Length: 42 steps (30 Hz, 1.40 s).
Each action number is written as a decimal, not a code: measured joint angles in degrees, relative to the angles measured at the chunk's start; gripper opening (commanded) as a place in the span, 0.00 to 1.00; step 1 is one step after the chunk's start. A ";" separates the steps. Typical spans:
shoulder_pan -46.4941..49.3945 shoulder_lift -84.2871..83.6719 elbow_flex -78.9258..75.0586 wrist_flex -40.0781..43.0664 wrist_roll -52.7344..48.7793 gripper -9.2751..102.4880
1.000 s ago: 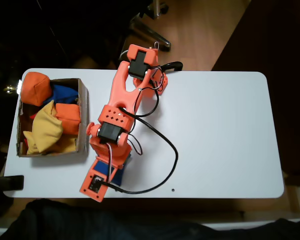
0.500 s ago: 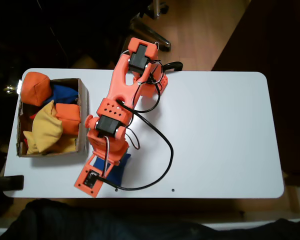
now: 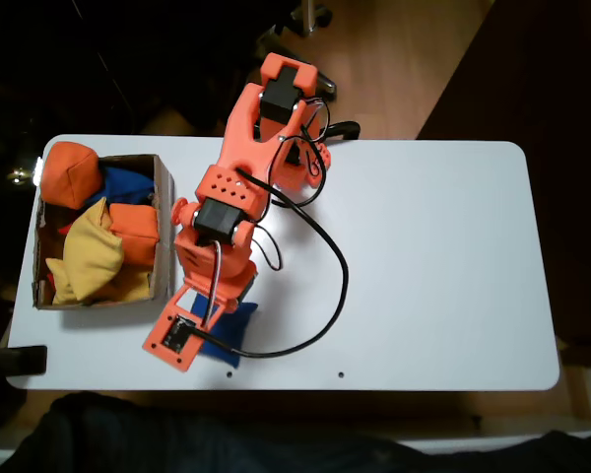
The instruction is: Grasp a bag and put it in the box.
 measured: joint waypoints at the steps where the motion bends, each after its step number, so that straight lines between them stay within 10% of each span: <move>1: 0.35 0.35 0.53 -0.44 -0.35 0.32; 16: 4.31 0.70 2.64 -3.52 -5.54 0.57; 42: 8.35 -13.80 -4.13 -3.52 -13.36 0.64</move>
